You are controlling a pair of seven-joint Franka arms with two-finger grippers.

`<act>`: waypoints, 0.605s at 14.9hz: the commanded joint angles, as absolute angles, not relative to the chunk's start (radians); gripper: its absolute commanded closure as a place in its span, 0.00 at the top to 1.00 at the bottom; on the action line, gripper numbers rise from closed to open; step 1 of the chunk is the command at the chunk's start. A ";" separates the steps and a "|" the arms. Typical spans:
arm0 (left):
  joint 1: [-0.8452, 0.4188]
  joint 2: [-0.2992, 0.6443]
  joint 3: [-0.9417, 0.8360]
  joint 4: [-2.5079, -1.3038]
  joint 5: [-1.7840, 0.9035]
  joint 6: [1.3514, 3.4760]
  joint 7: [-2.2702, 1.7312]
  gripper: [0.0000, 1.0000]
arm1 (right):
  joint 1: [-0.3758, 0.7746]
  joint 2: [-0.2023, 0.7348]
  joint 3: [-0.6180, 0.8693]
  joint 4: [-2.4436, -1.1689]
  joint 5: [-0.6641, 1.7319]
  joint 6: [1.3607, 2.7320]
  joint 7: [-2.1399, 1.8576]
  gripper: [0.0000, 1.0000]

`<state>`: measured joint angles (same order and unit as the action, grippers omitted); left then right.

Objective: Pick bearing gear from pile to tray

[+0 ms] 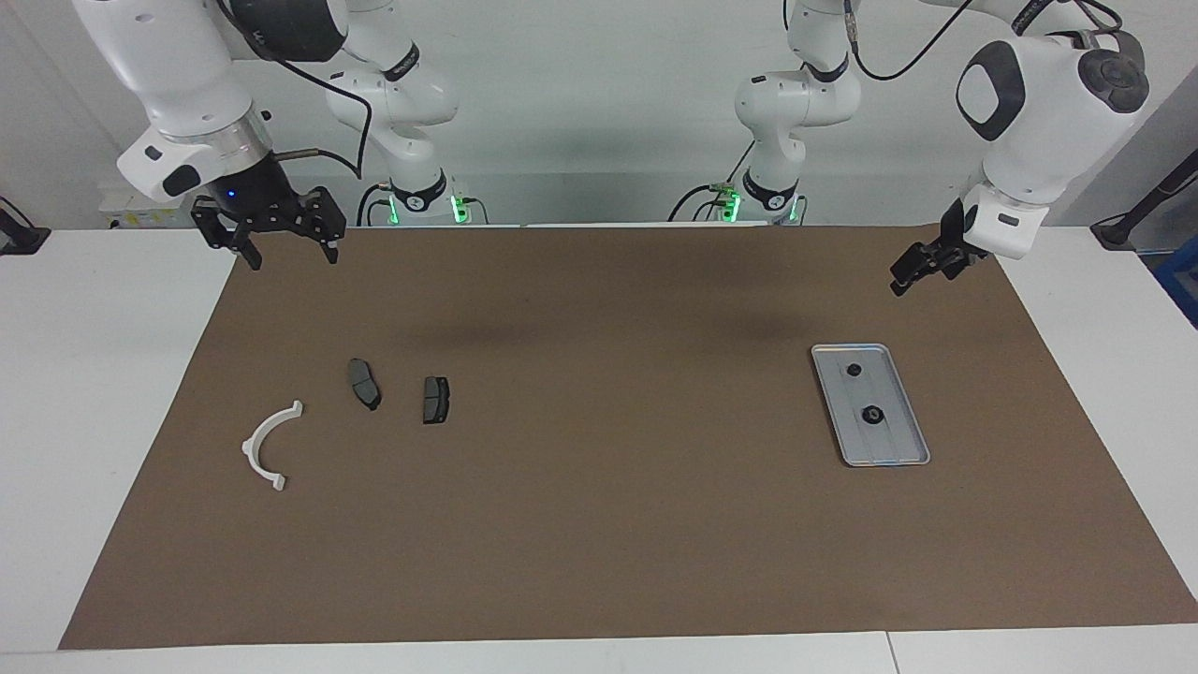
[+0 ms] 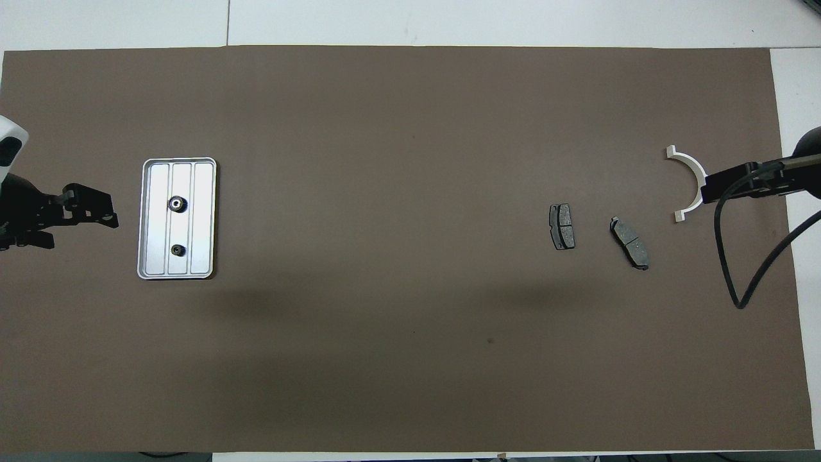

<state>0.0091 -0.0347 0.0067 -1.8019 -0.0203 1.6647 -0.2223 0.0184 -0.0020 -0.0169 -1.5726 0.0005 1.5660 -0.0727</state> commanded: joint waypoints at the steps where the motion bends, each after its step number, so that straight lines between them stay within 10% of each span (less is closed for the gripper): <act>1: 0.008 -0.063 0.011 -1.804 -0.023 1.644 -0.207 1.00 | 0.020 -0.015 -0.017 -1.589 -0.003 1.574 -0.058 1.00; 9: -0.034 -0.038 0.028 -1.720 -0.025 1.594 -0.204 1.00 | 0.018 -0.015 -0.017 -1.589 -0.005 1.574 -0.058 1.00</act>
<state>0.0020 -0.0465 0.0070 -1.7410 -0.0203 1.6173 -0.2157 0.0184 -0.0020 -0.0169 -1.5726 0.0005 1.5660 -0.0727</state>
